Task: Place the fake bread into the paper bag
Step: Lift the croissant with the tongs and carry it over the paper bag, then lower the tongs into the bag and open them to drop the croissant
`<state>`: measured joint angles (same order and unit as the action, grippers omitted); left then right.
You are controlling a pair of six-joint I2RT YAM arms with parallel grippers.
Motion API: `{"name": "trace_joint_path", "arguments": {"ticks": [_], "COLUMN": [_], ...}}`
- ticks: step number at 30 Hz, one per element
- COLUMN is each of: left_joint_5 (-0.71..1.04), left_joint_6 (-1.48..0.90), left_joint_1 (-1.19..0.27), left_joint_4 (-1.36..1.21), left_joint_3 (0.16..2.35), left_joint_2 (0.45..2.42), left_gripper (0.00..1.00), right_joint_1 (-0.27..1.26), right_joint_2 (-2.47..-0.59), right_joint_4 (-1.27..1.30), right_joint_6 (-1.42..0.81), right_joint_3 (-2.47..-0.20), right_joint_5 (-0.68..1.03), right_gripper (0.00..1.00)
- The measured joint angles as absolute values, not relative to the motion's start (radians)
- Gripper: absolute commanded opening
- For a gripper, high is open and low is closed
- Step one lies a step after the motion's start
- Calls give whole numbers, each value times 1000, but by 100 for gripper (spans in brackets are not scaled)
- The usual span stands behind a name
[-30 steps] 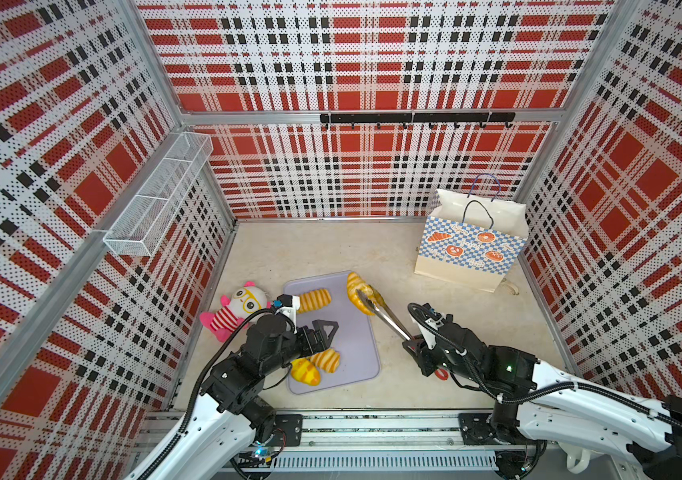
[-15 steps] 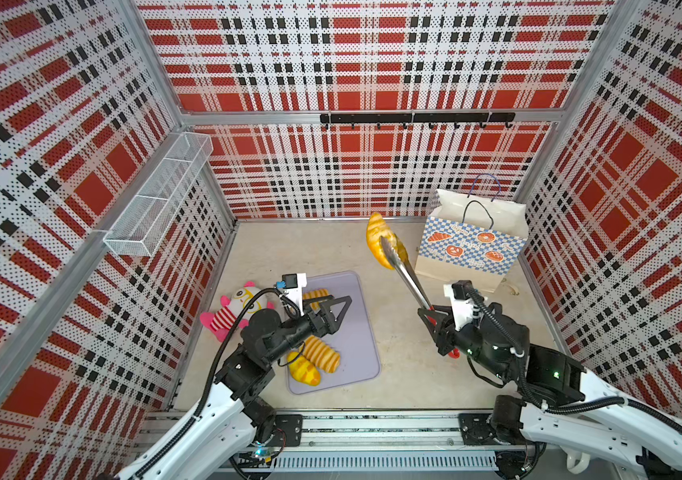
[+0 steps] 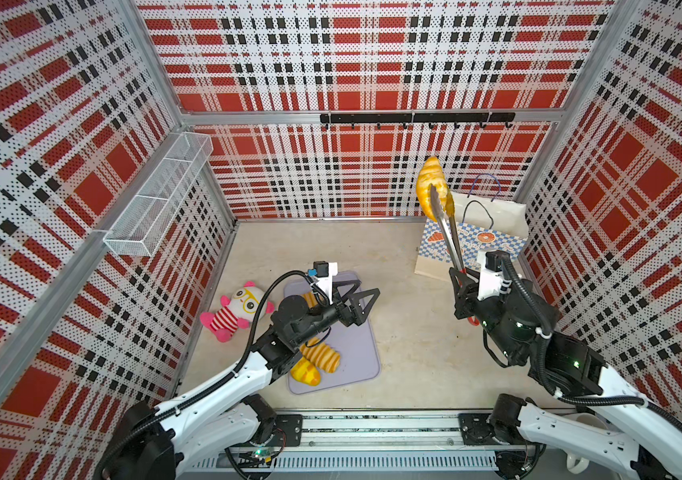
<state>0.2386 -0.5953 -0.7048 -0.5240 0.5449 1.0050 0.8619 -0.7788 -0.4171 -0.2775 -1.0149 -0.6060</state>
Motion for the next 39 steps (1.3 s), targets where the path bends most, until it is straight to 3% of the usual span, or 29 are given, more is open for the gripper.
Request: {"name": "trace_joint_path", "arguments": {"ticks": [5,9,25,39], "left_joint_5": [243,249,242,243], "left_joint_6": [-556,-529,-498,-504], "left_joint_1": [-709,-709,-715,-715], "left_joint_4": [-586,-622,-710,-735], "left_joint_3": [544,524,403,401], "left_joint_2": [1050,1056,1046,1045], "left_gripper": [98,98,98,98], "right_joint_1": [673,609,568,496], "right_joint_2": [-881,-965,-1227,-1311], "right_joint_4": [-414,-415,-426,-505], "right_joint_6": [-282,-283,-269,-263], "right_joint_3": [-1027,-1040,-1172,-1210], "right_joint_5": [-530,-517,-700,-706], "right_gripper": [19,19,23,31]}}
